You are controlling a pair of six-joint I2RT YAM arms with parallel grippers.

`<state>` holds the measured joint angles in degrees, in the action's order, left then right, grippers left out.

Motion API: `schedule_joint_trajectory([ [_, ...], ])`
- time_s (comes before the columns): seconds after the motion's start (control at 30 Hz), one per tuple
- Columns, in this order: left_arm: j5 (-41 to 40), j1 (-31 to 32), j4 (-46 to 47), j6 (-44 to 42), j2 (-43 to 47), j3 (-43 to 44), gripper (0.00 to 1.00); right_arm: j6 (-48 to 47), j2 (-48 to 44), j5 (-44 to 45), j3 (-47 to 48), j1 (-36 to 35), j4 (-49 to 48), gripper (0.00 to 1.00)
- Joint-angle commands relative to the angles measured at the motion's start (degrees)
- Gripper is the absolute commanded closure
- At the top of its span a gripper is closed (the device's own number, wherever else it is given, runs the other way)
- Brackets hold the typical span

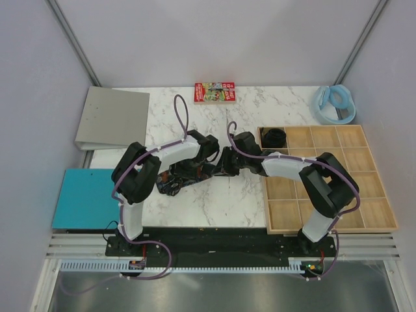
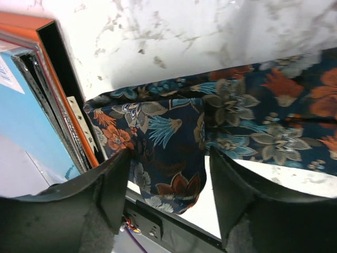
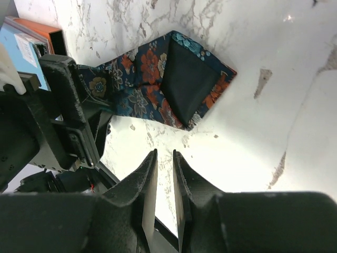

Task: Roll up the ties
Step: Roll the tie at the center of the board.

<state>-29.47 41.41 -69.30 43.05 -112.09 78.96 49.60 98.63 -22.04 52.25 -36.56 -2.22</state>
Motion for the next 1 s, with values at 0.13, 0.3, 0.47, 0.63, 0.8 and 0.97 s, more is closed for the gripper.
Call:
schedule_joint_trajectory([
  [0.13, -0.8, 2.0, -2.2, 2.7, -0.6, 5.2, 0.23, -1.4, -4.1, 0.7, -2.0, 0.3, 0.4, 0.75],
  [0.3, 0.7, 2.1, -4.1, 0.9, 3.9, 8.0, 0.11, -2.1, -5.7, 2.0, -1.9, 0.1, 2.0, 0.74],
  [0.47, 1.9, 0.8, -3.4, -3.9, 10.0, 10.8, 0.11, -2.0, -7.4, 2.4, -3.1, -2.6, -0.3, 0.73],
  [0.63, 12.6, -10.0, 9.0, -13.3, 15.2, 4.9, 0.26, 3.6, -6.1, 1.0, -5.0, -9.0, -7.0, 0.72],
  [0.8, 23.2, -21.6, 17.0, -19.4, 14.5, 1.1, 0.30, 9.4, -0.6, 0.6, -4.8, -14.6, -17.6, 0.73],
  [0.97, 26.9, -25.0, 19.0, -21.6, 10.4, 0.8, 0.37, 16.0, 3.8, 3.0, -6.3, -17.2, -30.2, 0.76],
])
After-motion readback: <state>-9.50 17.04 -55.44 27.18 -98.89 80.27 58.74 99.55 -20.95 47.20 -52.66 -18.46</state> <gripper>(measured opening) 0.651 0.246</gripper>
